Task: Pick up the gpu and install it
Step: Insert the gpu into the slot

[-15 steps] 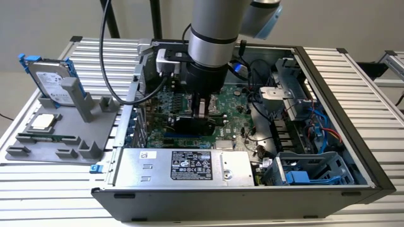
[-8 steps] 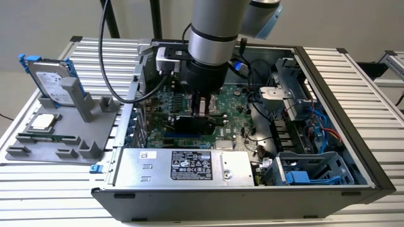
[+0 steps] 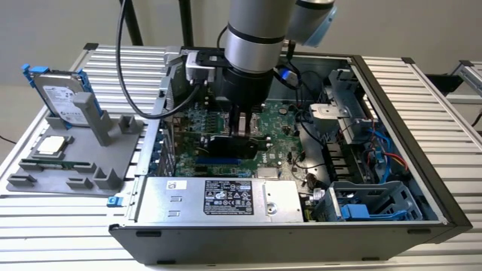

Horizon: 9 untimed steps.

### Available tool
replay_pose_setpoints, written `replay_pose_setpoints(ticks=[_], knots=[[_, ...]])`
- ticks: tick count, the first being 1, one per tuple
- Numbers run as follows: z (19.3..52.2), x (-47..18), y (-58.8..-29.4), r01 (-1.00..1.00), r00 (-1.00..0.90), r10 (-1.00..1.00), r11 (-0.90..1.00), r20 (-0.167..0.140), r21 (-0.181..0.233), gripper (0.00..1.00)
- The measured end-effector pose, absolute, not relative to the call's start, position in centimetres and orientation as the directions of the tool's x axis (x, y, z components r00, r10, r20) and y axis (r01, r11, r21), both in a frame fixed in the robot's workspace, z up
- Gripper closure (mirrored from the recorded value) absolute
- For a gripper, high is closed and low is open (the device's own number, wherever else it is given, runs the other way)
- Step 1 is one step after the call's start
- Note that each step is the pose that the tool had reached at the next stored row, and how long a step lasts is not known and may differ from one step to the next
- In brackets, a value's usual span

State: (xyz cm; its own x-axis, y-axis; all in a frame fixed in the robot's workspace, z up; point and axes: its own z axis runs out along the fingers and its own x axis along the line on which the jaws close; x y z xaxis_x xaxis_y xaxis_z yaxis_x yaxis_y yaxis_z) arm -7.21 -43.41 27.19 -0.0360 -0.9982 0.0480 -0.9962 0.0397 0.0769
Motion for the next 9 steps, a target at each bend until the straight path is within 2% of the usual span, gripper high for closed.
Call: replay_pose_setpoints(ticks=[9], knots=[[27.2,-7.21,-43.4,-0.999,-0.026,-0.999,0.027,0.046,0.025,1.0]])
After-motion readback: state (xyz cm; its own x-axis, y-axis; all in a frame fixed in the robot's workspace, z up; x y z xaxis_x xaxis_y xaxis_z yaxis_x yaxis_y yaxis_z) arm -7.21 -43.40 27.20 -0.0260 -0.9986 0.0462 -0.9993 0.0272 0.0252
